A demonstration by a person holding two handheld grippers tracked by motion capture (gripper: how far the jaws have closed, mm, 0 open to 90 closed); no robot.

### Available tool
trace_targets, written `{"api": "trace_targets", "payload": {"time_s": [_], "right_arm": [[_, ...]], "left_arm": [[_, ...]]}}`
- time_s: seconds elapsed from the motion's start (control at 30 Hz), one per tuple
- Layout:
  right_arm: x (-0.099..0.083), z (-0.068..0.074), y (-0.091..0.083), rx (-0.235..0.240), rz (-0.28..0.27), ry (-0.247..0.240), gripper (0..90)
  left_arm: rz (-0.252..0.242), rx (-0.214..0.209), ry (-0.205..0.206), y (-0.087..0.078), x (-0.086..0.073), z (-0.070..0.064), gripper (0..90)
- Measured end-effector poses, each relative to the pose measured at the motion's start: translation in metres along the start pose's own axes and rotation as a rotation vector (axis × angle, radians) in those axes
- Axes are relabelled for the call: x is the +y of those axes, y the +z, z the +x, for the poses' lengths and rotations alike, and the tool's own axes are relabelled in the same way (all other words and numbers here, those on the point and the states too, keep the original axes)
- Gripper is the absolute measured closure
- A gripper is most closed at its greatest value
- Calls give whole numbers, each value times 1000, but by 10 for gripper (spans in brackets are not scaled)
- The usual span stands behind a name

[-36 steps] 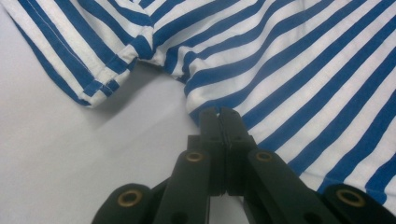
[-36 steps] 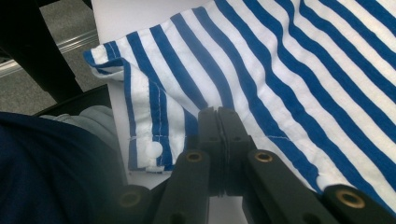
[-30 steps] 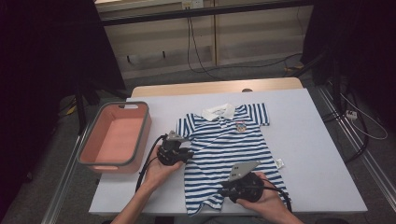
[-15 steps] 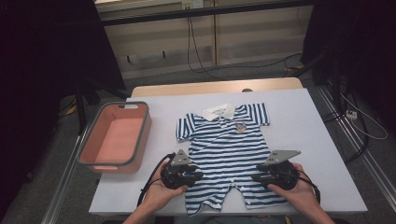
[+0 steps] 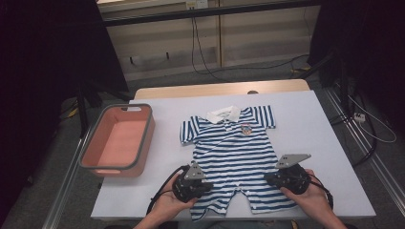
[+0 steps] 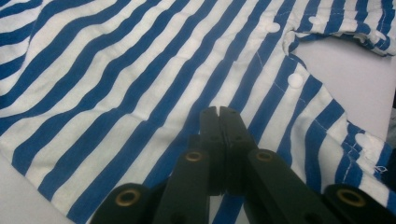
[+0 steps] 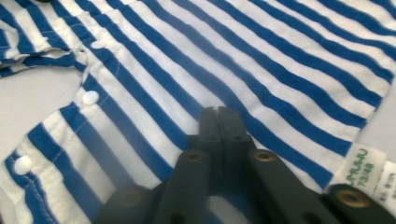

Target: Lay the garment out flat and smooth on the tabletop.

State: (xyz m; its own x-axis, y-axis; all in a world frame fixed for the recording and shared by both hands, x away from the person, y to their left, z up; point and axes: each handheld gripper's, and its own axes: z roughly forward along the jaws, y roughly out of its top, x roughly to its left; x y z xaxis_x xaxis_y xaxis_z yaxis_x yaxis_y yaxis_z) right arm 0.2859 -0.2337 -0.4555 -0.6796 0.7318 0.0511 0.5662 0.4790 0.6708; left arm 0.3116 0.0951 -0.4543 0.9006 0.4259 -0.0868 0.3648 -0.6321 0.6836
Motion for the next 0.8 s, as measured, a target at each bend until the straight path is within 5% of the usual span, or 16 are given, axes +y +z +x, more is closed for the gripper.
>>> {"api": "trace_targets", "payload": {"time_s": [0.13,0.33,0.5,0.67,0.73,0.8], "right_arm": [[-2,5,-3,-18,8,-3,900],[-9,14,-10,10,7,-5,900],[-13,24,-14,34,17,-12,900],[-17,31,-17,41,7,-12,900],[-16,27,-17,37,-10,9,818],[-15,21,-18,22,-26,31,699]], "left_arm": [[15,-18,-7,-2,0,1,900],[40,-1,0,-8,-2,-5,900],[48,-28,3,-15,-9,-9,900],[17,-32,-21,-19,-16,-9,900],[14,-27,-24,-19,-14,-5,860],[-15,-6,-50,-21,-12,1,718]]}}
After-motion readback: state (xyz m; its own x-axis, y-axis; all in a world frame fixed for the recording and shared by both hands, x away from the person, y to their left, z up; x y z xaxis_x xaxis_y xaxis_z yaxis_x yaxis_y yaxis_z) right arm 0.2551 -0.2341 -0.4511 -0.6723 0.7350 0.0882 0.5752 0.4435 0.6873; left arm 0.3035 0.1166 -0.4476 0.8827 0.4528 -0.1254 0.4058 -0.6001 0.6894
